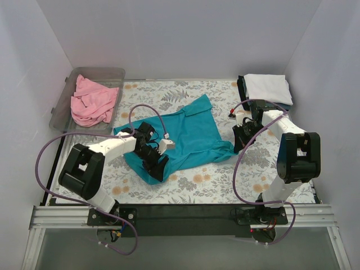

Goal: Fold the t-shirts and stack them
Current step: Flatten the tshirt out

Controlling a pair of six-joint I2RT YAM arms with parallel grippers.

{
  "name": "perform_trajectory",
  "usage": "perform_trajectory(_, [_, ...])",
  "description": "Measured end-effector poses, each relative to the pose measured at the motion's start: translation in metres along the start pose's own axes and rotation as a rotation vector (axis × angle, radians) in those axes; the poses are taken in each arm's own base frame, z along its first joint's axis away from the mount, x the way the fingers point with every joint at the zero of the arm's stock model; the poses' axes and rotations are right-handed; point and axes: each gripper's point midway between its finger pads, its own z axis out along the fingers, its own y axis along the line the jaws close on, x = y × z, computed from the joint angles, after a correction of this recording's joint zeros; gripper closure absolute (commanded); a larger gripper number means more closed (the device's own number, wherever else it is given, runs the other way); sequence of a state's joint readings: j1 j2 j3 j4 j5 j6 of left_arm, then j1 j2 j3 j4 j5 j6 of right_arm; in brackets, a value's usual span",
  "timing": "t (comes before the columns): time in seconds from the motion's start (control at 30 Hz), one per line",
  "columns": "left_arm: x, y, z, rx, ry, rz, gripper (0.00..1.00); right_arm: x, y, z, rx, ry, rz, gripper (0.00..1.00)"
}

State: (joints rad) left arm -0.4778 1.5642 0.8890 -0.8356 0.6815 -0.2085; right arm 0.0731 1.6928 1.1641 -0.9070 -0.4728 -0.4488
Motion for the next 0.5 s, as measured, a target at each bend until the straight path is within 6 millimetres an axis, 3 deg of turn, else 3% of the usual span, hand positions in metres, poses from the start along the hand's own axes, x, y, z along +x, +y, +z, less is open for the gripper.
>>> perform_trajectory(0.13, [0.001,-0.001,0.004,0.015,0.007,-0.012,0.60,0.000,0.000,0.000,0.000,0.000,0.000,0.99])
perform_trajectory(0.27, [-0.002,-0.007,0.002,0.044,-0.008,-0.006,0.62,0.000,0.000,0.000,0.001,0.000,0.000,0.99])
perform_trajectory(0.33, [-0.006,-0.015,-0.003,0.063,-0.027,0.008,0.62,0.000,0.000,0.000,0.002,0.001,-0.001,0.99])
perform_trajectory(0.43, [-0.026,-0.033,-0.021,0.097,-0.096,0.066,0.77,0.000,0.000,0.000,0.003,0.001,-0.001,0.99])
perform_trajectory(0.5, [-0.031,-0.037,-0.025,0.107,-0.114,0.080,0.79,0.000,0.000,0.000,0.003,0.001,-0.001,0.99])
